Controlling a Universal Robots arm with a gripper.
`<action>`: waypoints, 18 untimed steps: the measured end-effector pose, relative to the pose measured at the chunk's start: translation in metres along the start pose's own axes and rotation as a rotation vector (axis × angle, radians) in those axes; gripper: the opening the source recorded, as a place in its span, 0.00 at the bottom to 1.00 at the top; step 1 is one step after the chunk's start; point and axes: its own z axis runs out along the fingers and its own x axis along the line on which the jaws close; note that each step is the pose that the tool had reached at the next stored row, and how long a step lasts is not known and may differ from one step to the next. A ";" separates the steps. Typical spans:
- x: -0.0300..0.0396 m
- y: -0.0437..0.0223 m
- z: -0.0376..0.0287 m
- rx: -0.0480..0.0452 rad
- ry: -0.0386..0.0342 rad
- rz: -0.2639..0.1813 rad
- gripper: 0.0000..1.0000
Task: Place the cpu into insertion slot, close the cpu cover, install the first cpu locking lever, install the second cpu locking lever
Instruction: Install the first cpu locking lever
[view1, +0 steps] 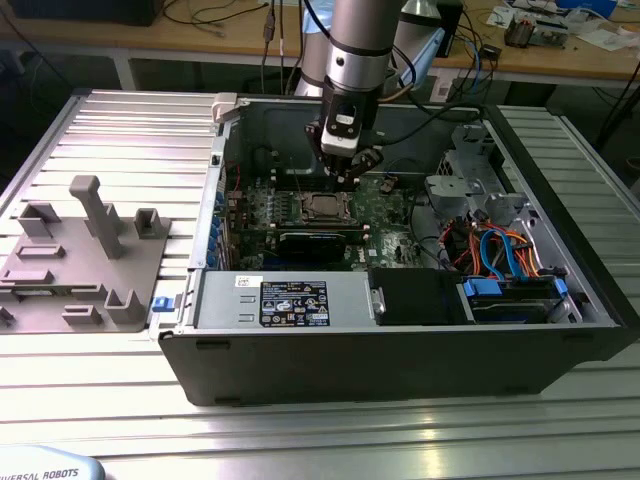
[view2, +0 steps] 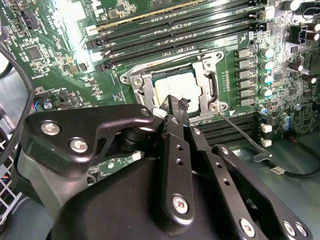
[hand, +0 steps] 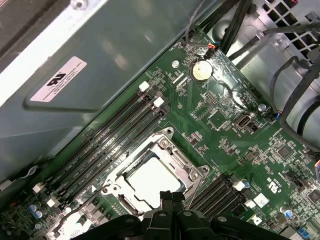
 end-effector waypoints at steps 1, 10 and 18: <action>0.0000 0.0000 0.0000 0.0001 -0.0003 -0.006 0.11; 0.0000 0.0000 0.0000 0.0003 -0.0027 -0.054 0.11; 0.0000 0.0000 0.0000 0.0005 -0.0046 -0.091 0.11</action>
